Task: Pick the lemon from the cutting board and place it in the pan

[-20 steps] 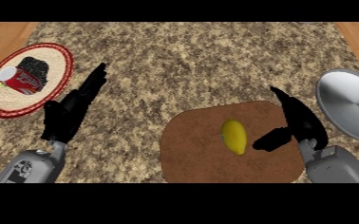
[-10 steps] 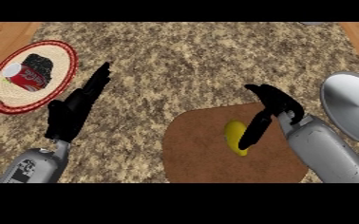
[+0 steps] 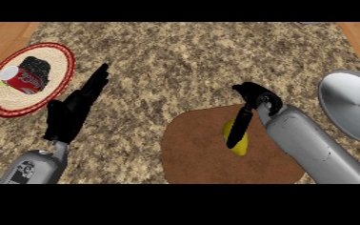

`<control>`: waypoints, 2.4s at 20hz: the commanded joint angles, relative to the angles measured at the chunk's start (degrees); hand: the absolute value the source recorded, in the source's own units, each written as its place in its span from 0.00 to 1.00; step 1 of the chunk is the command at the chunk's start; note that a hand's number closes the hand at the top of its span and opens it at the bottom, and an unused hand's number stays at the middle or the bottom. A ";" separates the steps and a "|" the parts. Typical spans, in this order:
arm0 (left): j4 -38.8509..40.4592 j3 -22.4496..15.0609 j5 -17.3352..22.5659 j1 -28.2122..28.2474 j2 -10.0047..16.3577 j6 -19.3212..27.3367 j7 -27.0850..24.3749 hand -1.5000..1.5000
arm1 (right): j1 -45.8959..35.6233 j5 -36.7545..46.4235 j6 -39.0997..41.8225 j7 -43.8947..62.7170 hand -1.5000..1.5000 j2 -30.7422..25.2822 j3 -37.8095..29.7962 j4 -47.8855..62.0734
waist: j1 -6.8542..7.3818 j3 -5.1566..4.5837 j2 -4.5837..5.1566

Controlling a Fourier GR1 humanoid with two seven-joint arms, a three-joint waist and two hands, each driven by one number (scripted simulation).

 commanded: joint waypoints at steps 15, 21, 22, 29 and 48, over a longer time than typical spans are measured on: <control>0.58 2.29 -1.84 0.13 -1.24 -1.89 -0.45 0.50 | 1.37 1.81 0.19 10.06 0.00 -0.18 6.05 1.99 | -1.19 0.09 -0.09; -1.43 3.31 -2.03 1.49 -1.12 -2.85 0.32 0.50 | 3.85 2.84 1.06 7.88 1.00 3.34 9.20 1.63 | -0.93 0.09 -0.04; -0.58 1.49 -4.18 4.05 -2.70 -1.86 -2.76 0.50 | 3.18 1.47 3.95 4.40 1.00 1.74 7.70 2.91 | -0.78 0.09 0.03; -0.58 3.79 -3.06 2.23 -2.25 -3.50 -1.20 0.50 | 1.15 1.31 4.24 3.93 1.00 4.90 8.01 6.46 | -0.40 0.08 0.07; -1.64 6.83 -4.88 7.36 -3.05 -1.02 -0.09 0.50 | 13.53 32.44 -14.81 -21.48 1.00 -20.47 9.83 -41.43 | -8.31 0.26 -2.68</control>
